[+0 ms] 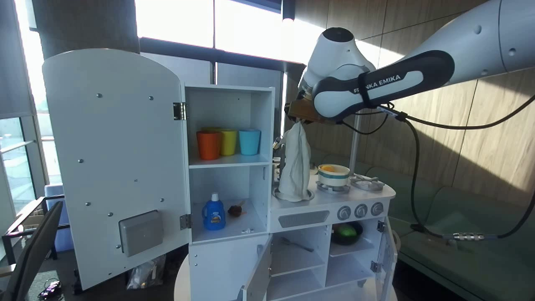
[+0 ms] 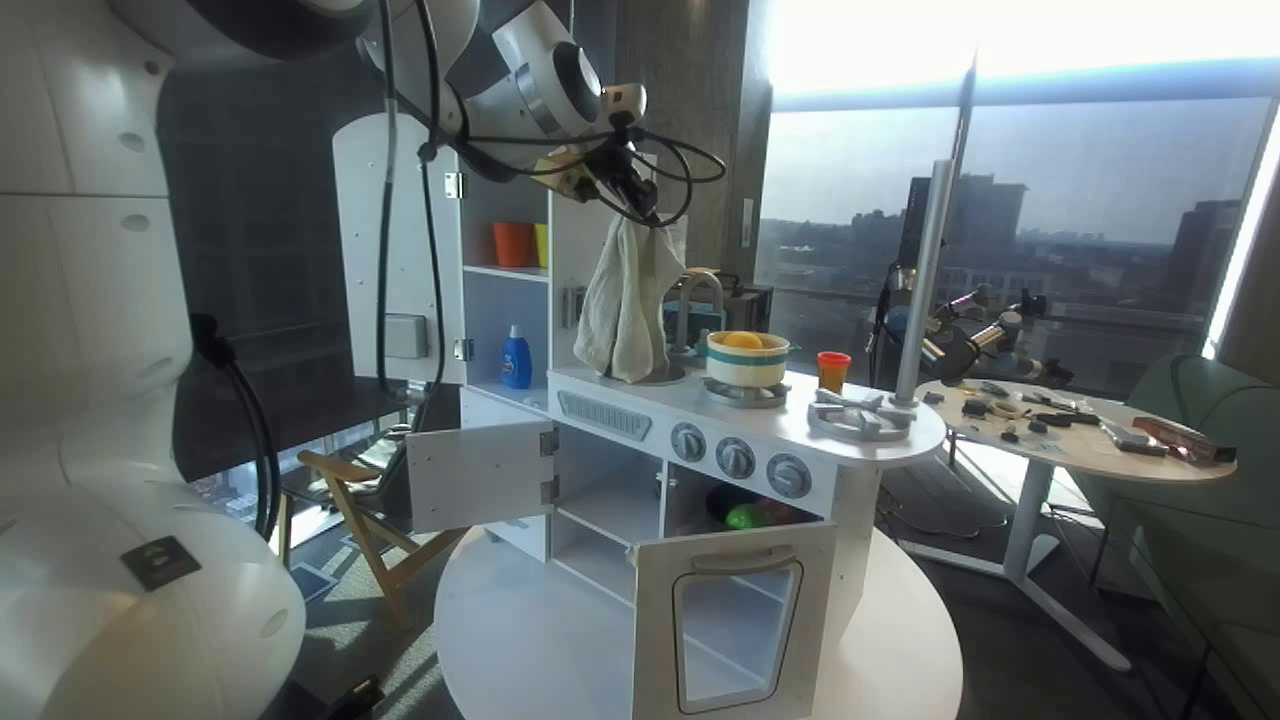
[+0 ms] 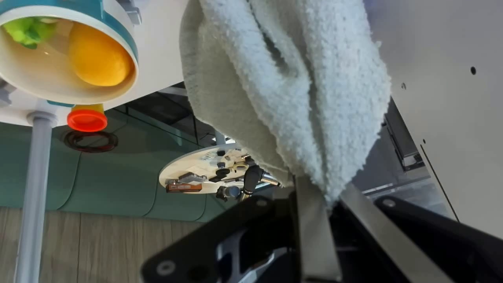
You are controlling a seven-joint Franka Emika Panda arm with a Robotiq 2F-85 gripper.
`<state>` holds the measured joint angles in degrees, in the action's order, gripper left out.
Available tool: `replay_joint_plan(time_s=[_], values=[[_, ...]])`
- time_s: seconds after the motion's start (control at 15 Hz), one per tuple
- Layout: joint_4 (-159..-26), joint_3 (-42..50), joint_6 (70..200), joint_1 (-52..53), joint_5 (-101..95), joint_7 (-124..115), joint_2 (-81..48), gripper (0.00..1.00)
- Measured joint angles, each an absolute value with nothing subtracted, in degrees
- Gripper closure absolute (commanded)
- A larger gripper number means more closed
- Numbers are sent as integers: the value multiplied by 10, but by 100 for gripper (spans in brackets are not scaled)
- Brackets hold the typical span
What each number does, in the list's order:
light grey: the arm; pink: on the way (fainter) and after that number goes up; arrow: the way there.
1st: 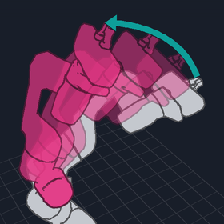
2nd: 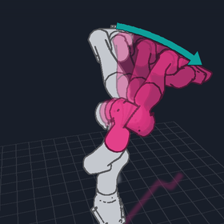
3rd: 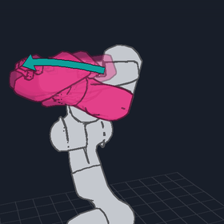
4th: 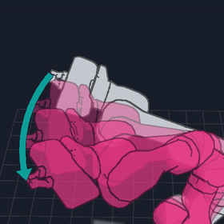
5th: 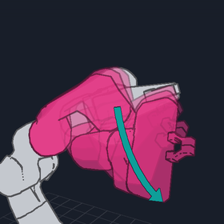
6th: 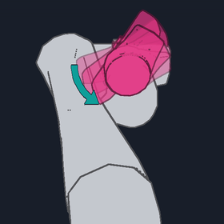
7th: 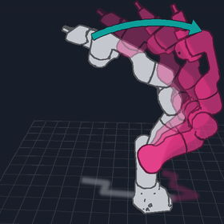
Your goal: Use the towel to wipe the sink.
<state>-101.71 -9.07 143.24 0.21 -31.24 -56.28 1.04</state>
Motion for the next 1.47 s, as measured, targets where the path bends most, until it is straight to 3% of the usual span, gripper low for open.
replay_joint_plan(time_s=[0.87, 1.47], values=[[-1077, -75, 1420, 17, -190, -393, -32, 96], [-1074, -55, 1382, 17, -7, -149, -66, 95]])
